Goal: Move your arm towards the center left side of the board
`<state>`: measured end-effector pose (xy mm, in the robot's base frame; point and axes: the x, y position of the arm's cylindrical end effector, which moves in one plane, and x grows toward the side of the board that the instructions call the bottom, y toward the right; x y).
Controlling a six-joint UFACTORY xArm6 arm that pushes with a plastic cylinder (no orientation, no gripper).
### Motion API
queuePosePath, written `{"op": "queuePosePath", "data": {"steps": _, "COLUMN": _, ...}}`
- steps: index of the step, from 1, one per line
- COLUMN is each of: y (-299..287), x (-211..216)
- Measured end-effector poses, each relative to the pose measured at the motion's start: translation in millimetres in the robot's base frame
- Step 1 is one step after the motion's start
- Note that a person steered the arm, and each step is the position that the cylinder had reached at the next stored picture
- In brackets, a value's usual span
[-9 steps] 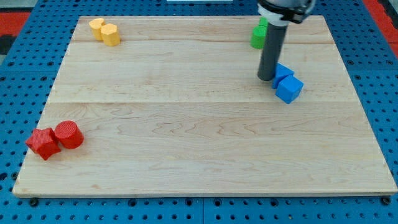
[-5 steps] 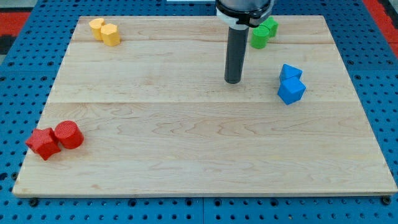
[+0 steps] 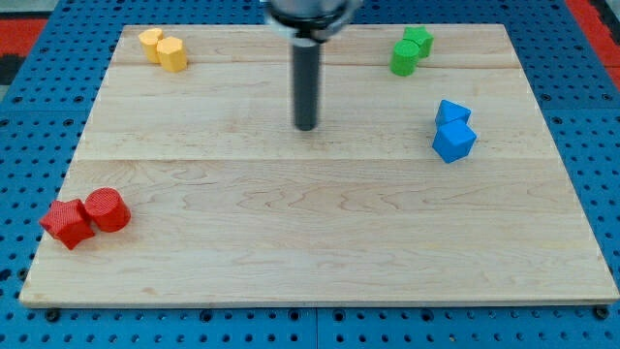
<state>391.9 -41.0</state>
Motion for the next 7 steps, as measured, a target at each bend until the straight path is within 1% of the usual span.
{"op": "queuePosePath", "data": {"steps": 1, "y": -73.0, "x": -1.3}}
{"op": "queuePosePath", "data": {"steps": 2, "y": -96.3, "x": -7.4}}
{"op": "queuePosePath", "data": {"steps": 7, "y": -96.3, "x": -7.4}}
